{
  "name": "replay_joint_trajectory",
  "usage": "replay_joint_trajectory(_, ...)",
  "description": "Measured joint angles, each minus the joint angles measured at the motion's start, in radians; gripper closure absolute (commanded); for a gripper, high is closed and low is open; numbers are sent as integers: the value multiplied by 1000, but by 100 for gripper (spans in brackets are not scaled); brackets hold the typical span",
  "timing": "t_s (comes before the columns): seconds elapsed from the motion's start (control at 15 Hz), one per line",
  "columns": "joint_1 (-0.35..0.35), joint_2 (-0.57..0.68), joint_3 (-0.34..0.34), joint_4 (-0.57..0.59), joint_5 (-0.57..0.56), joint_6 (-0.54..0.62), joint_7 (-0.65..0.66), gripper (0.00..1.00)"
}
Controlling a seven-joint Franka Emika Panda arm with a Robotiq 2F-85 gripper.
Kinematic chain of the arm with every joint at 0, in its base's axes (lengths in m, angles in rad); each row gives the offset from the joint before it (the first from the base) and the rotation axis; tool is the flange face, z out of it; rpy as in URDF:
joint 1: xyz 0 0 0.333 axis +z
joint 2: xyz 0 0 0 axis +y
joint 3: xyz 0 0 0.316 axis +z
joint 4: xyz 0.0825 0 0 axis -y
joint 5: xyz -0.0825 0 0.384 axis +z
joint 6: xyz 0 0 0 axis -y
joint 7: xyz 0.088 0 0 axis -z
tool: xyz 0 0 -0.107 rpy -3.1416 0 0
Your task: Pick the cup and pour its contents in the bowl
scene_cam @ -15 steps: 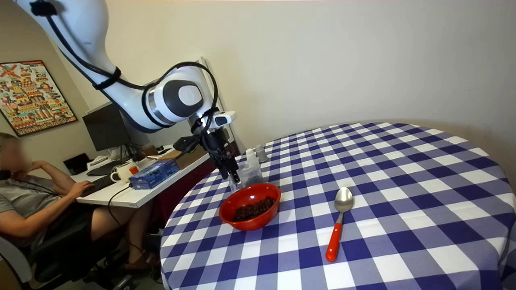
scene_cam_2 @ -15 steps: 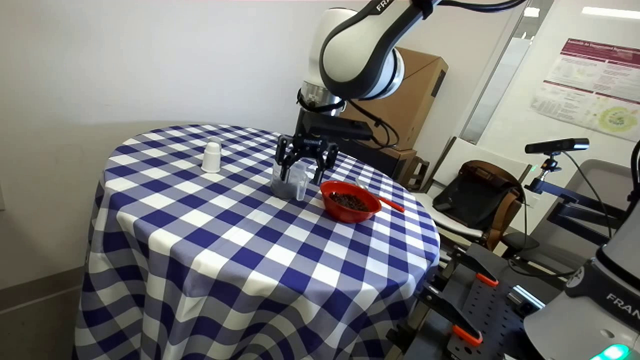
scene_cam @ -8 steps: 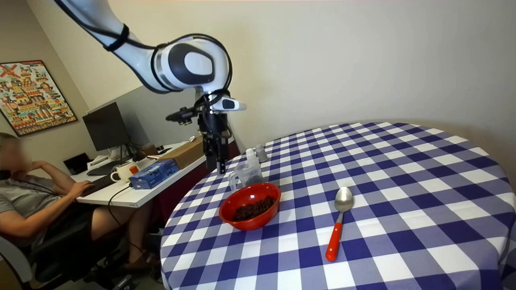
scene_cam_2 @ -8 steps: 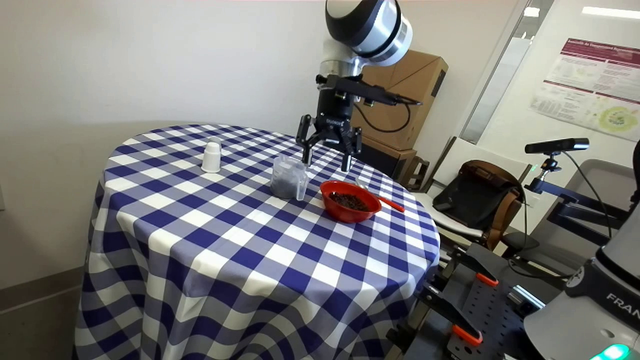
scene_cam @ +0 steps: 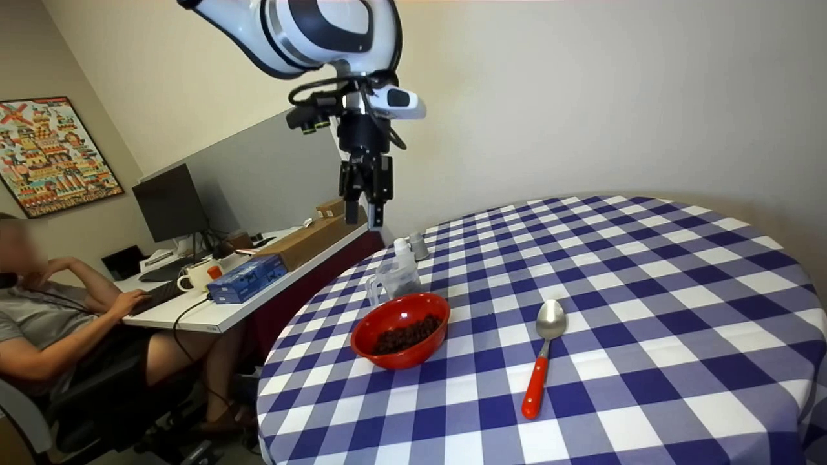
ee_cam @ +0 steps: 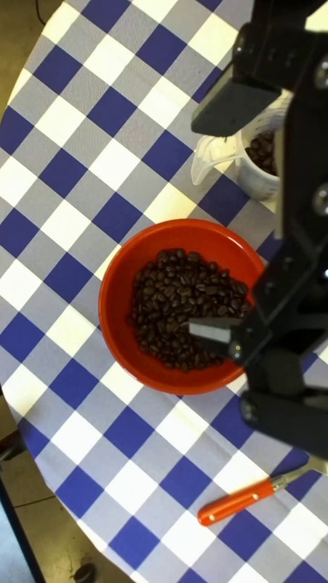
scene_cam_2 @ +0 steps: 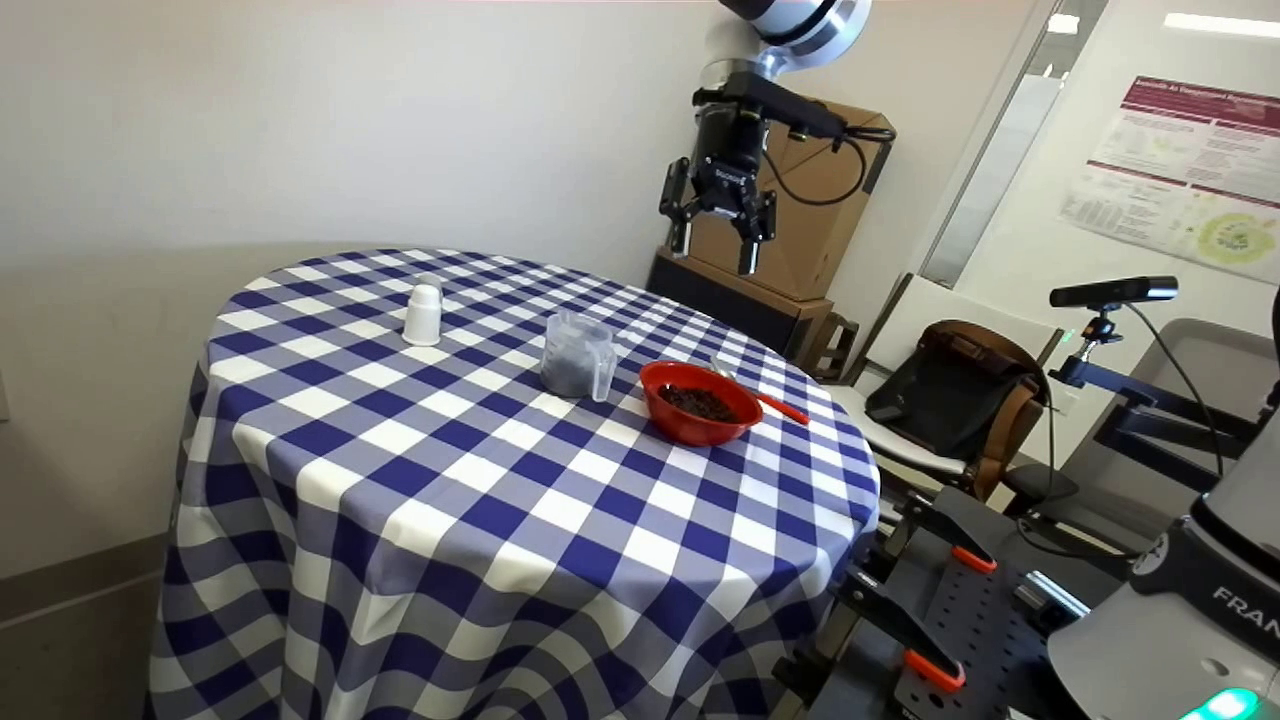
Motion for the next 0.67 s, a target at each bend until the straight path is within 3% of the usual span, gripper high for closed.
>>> replay_joint_trajectory(0.67,-43,-241,-27,-127,-189,19,-280,0)
